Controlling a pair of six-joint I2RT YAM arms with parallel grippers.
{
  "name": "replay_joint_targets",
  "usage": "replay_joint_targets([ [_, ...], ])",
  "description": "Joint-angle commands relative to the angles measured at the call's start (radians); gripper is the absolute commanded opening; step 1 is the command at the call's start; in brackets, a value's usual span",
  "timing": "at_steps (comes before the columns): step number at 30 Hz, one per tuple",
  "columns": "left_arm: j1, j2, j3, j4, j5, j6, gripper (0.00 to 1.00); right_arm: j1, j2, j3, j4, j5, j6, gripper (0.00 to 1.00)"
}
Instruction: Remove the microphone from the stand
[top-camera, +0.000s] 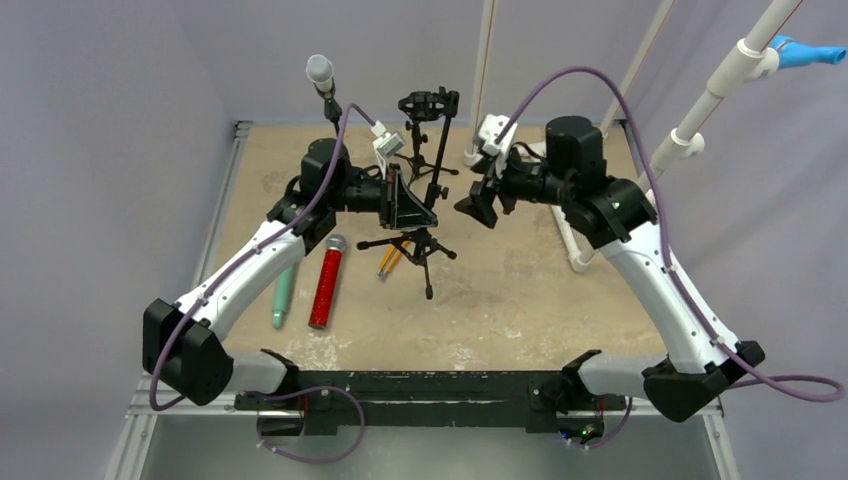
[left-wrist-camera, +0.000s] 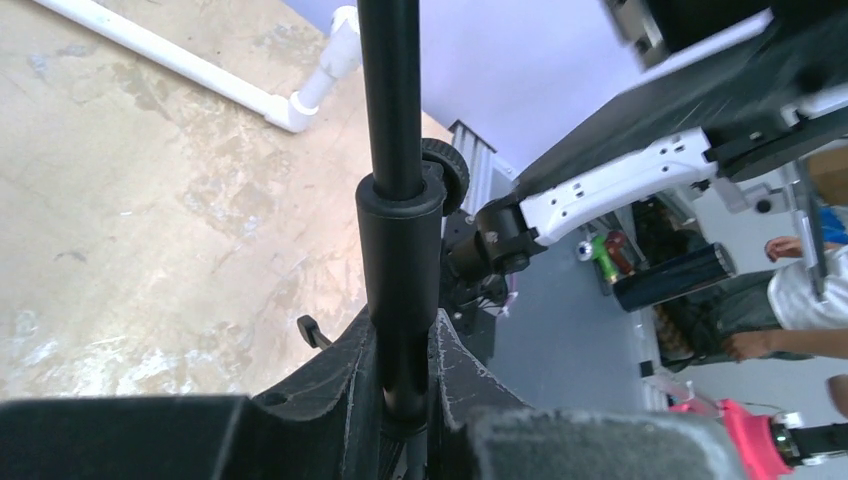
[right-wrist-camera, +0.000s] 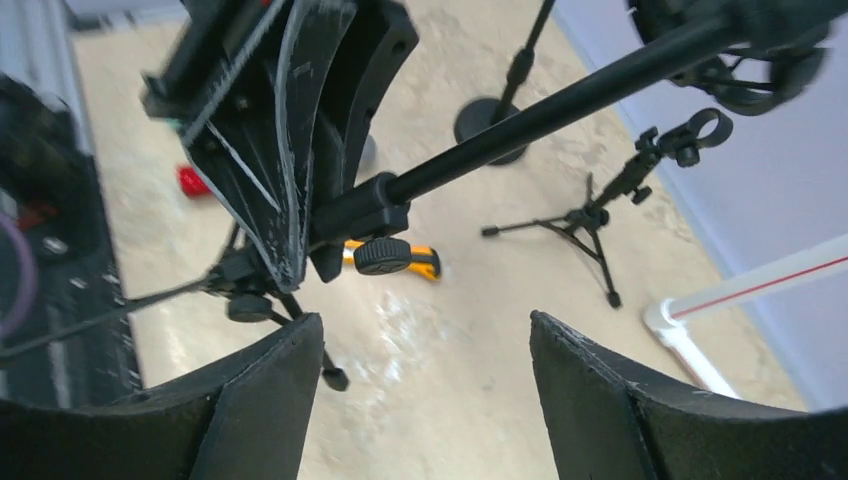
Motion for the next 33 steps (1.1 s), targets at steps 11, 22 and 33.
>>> replay_joint_targets([
  [11,-0.012,-0.109,0.07,-0.139,-0.082,0.288,0.0,-0.163,0.06,-0.11,0.42,-0.545,0.739,0.65],
  [22,-0.021,-0.103,0.065,-0.118,-0.077,0.272,0.0,-0.163,0.117,-0.19,0.563,-0.614,0.848,0.42],
  [33,-0.022,-0.088,0.05,-0.06,-0.057,0.198,0.0,-0.158,0.106,-0.219,0.581,-0.627,0.821,0.05],
])
